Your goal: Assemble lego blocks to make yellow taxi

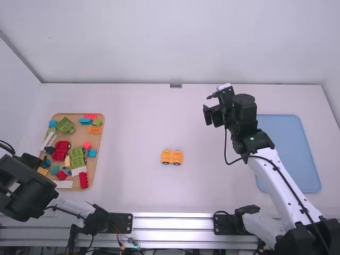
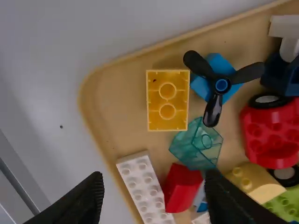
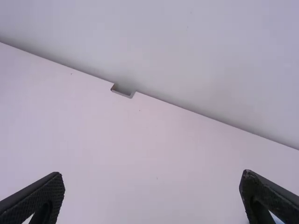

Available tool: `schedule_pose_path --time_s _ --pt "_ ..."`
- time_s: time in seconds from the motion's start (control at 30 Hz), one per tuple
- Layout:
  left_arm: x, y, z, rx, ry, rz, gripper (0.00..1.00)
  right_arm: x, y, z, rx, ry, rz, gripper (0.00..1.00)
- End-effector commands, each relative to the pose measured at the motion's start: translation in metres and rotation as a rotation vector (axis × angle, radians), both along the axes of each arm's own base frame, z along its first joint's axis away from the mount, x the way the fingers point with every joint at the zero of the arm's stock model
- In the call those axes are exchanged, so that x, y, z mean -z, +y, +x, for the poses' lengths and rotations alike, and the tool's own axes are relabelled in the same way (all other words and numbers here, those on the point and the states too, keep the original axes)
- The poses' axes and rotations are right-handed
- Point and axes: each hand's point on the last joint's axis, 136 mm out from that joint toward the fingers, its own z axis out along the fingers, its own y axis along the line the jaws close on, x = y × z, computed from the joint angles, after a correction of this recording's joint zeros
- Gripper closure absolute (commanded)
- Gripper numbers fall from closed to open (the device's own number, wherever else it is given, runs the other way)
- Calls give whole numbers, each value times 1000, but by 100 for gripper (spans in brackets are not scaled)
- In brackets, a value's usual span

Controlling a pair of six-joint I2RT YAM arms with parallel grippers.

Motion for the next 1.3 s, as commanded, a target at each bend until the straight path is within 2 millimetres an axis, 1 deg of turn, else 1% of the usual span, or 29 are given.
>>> schedule_pose_path --time_s 0.0,0.07,0.1,0.13,0.17,0.3,0.5,0.53,0.57,0.63,0.73,0.83,0.9,1.07,1.13,1.2,1.27 --pt "6 -3 -7 24 47 19 42 -14 2 4 -4 -30 7 1" --pt "8 -3 -7 24 44 23 42 -14 2 4 -4 -30 7 1" --pt "9 -1 -7 20 41 27 44 -14 2 4 -4 -30 7 1" --pt "10 1 -8 15 37 36 48 -14 2 4 -4 -31 7 1" --pt "12 3 -7 12 28 47 49 -14 2 4 -4 -30 7 1" --pt "16 1 3 33 -11 41 52 -14 2 4 -4 -30 7 1" --pt "27 4 6 37 -15 29 49 -14 2 4 -4 -28 6 1" --pt "33 7 5 31 -12 24 48 -14 2 4 -4 -26 6 2" --pt "33 7 5 31 -12 24 48 -14 2 4 -4 -26 6 2" --pt "41 6 5 34 -1 7 50 -14 2 4 -4 -27 6 1" --pt "46 6 8 58 8 -4 51 -14 2 4 -4 -27 6 1" --pt "49 12 9 53 3 4 52 -14 2 4 -4 -27 6 1" --pt "50 17 11 55 -6 21 50 -14 2 4 -4 -26 6 1" --pt "53 18 11 81 0 23 51 -14 2 4 -4 -26 6 1" --pt "53 18 15 91 -3 27 50 -14 2 4 -4 -27 6 1" --pt "54 18 14 69 -2 26 50 -14 2 4 -4 -26 6 1" --pt "54 21 7 3 14 31 50 -13 2 4 -4 -25 5 1"
